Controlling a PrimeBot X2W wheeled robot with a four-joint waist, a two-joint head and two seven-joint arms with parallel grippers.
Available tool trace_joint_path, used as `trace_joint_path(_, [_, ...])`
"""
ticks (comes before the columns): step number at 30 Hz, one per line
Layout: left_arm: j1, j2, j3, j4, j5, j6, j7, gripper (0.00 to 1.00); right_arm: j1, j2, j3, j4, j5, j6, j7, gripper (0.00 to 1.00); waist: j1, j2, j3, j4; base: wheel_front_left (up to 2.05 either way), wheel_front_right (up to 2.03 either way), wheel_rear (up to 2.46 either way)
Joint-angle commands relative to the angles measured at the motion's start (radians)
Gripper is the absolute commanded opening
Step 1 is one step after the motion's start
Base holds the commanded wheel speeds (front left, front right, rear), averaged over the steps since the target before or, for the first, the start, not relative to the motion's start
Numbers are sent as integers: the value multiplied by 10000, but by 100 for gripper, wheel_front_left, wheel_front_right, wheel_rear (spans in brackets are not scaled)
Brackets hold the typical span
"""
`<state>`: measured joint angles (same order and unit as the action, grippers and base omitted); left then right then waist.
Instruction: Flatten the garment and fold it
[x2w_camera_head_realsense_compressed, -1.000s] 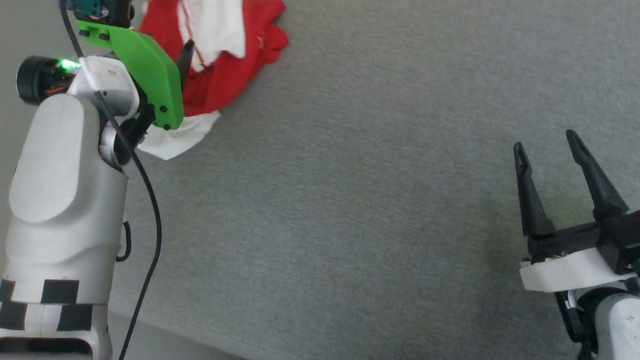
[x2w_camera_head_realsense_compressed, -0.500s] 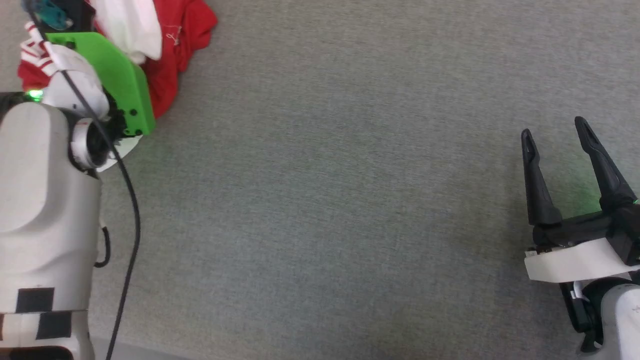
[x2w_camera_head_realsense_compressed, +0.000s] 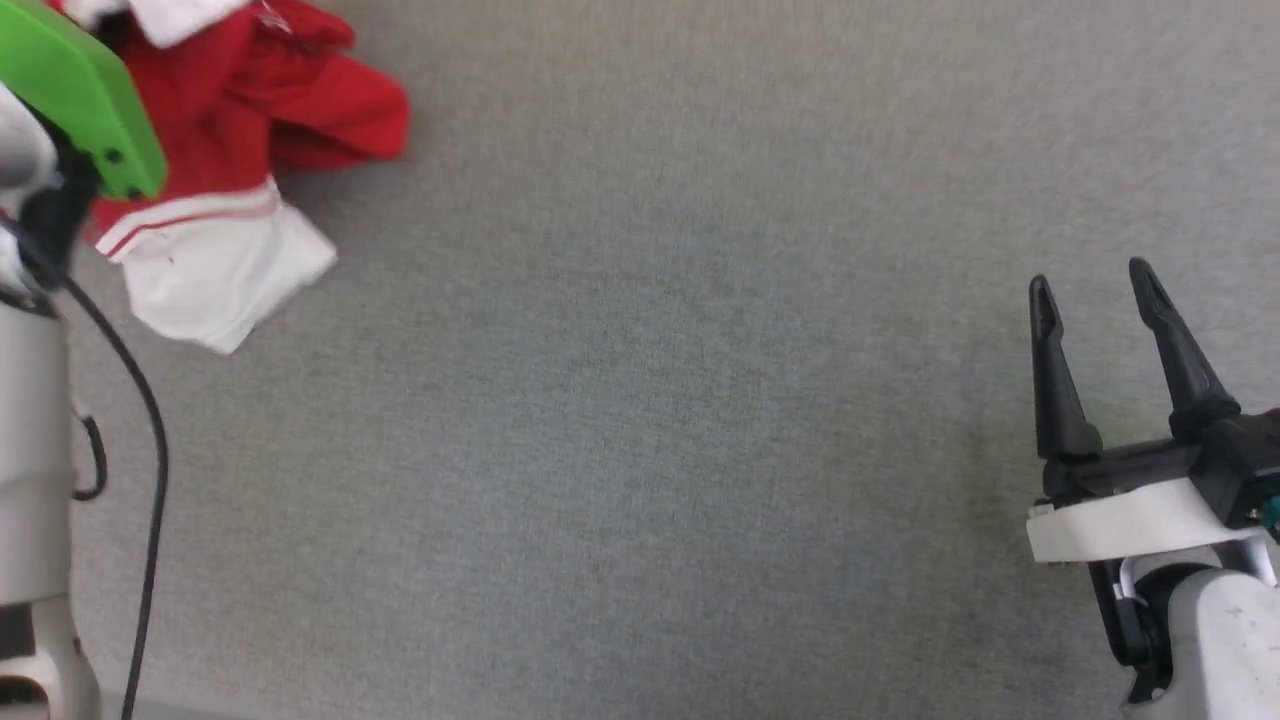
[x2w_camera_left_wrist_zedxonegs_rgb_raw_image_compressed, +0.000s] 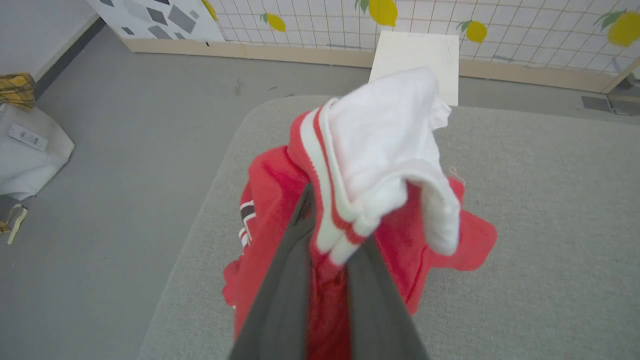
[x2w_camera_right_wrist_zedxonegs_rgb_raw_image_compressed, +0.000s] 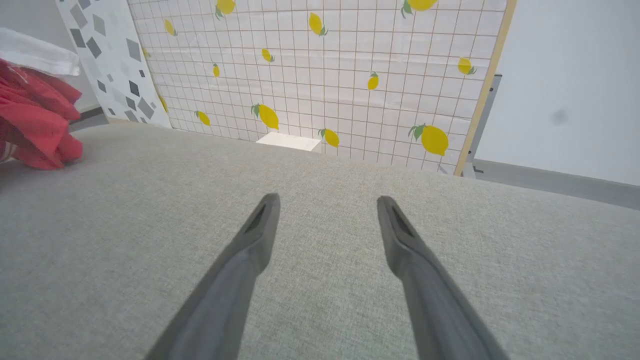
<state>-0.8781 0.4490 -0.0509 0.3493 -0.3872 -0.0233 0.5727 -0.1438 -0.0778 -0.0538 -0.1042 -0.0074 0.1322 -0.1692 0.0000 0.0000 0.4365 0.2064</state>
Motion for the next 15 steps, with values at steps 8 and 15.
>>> trace_joint_path(8, [-911,-137,-138,-40,-202,-284,-52,0,703,255,-615,729,90,-15,-364,100,0,0,-2721,-647,0,0,0])
trace_joint_path(15, [-1297,-743,-788,-840,-503,-402,921,0,1211,272,-1101,892,463,-15,-443,100,0,0,-3715,-1152,0,0,0])
